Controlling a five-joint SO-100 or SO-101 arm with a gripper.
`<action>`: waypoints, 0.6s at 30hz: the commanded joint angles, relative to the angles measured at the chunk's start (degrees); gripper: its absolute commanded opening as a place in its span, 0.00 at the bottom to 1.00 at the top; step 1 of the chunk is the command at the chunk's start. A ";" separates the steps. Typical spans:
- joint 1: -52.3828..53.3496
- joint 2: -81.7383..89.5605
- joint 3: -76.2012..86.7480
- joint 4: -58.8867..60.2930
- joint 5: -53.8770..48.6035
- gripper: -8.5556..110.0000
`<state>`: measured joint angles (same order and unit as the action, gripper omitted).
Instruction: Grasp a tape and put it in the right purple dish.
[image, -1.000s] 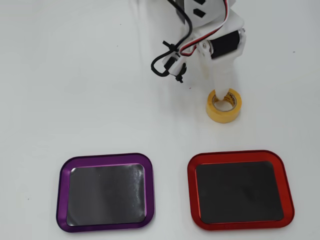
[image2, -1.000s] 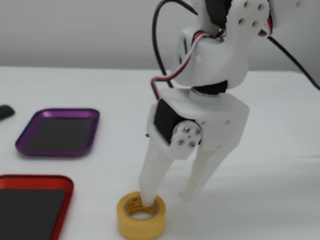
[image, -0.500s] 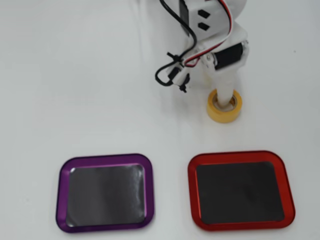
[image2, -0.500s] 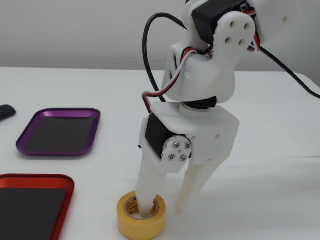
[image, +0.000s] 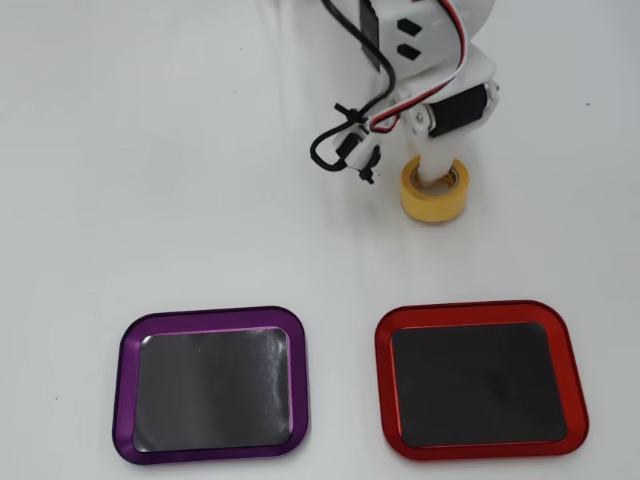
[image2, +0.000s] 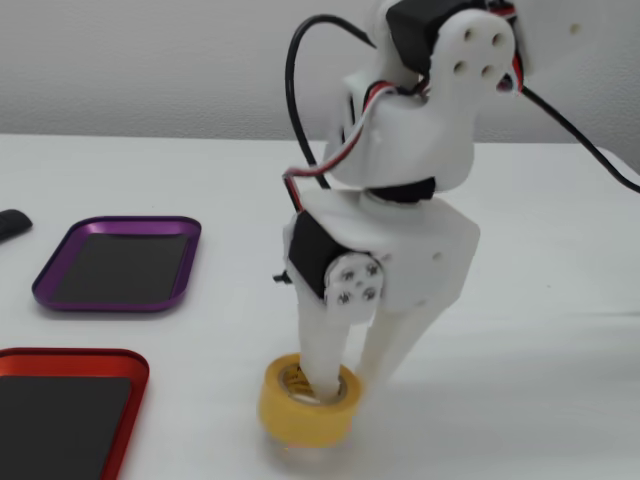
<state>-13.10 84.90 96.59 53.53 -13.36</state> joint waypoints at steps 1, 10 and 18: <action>0.44 14.77 0.70 2.02 -0.35 0.07; 8.53 42.01 16.08 -5.10 -6.06 0.07; 19.69 40.08 31.99 -43.24 -9.84 0.07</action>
<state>4.57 126.04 127.27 24.17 -22.68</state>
